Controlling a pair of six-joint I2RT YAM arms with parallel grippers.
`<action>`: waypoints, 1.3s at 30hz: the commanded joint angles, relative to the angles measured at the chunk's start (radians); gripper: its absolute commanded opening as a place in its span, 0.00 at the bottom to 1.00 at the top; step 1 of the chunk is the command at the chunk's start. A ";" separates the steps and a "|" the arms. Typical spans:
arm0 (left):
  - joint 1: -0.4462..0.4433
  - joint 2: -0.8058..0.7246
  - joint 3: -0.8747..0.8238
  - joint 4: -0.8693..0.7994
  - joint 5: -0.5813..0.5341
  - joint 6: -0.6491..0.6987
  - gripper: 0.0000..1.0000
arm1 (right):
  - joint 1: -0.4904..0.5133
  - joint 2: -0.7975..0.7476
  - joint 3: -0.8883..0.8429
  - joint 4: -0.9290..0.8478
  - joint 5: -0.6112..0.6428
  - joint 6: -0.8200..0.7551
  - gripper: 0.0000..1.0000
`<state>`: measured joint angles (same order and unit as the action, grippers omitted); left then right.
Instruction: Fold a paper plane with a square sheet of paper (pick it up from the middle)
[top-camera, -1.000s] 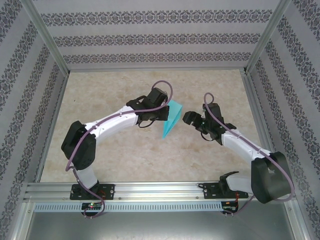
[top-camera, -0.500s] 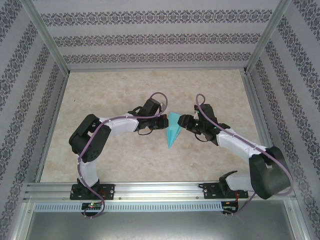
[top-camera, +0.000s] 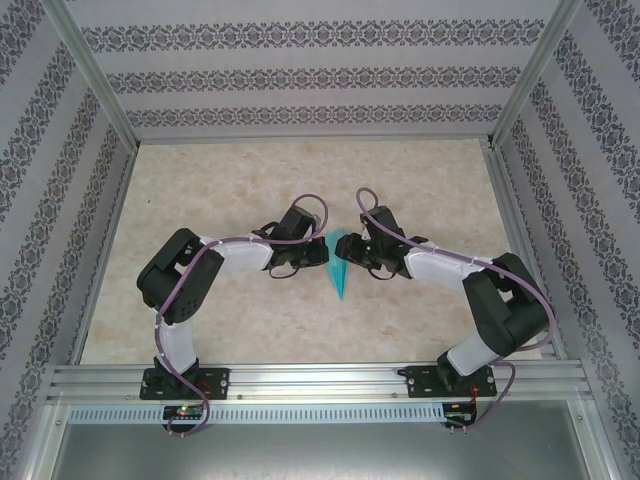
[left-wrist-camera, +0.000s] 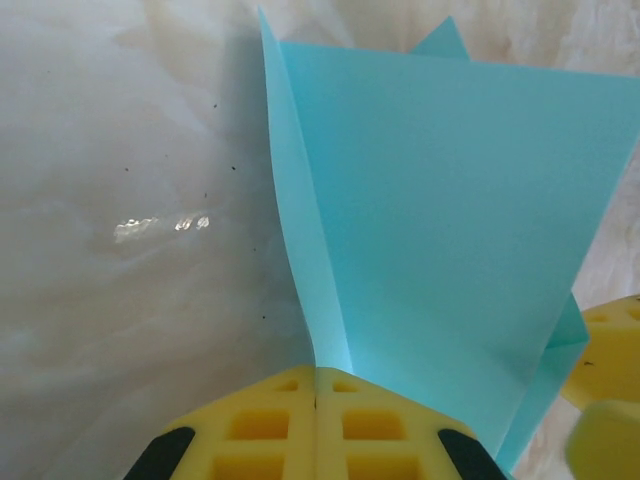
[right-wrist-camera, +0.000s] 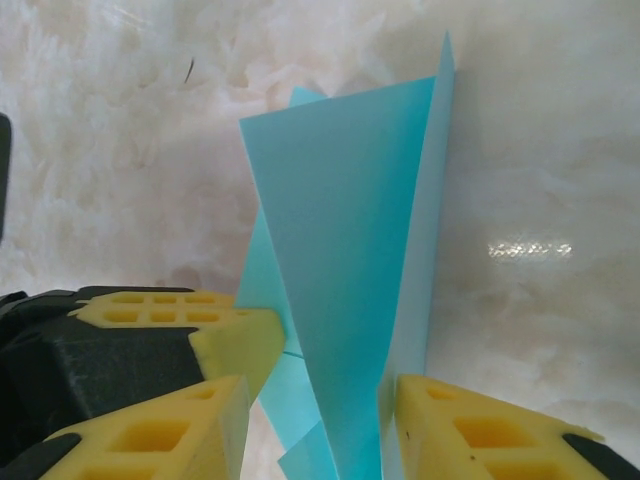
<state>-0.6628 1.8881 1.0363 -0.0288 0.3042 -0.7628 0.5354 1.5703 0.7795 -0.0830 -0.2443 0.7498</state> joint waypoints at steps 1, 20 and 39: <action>0.011 -0.031 -0.004 0.046 -0.013 -0.007 0.00 | 0.023 0.007 0.037 -0.011 0.012 -0.014 0.43; 0.012 -0.026 -0.004 0.038 -0.012 -0.006 0.00 | 0.060 -0.026 0.066 -0.088 0.072 -0.033 0.40; 0.012 -0.021 -0.013 0.044 -0.016 -0.023 0.00 | 0.079 0.021 0.031 -0.128 0.045 -0.011 0.43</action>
<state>-0.6613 1.8877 1.0302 -0.0216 0.3012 -0.7700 0.5968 1.5909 0.8223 -0.2031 -0.1856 0.7319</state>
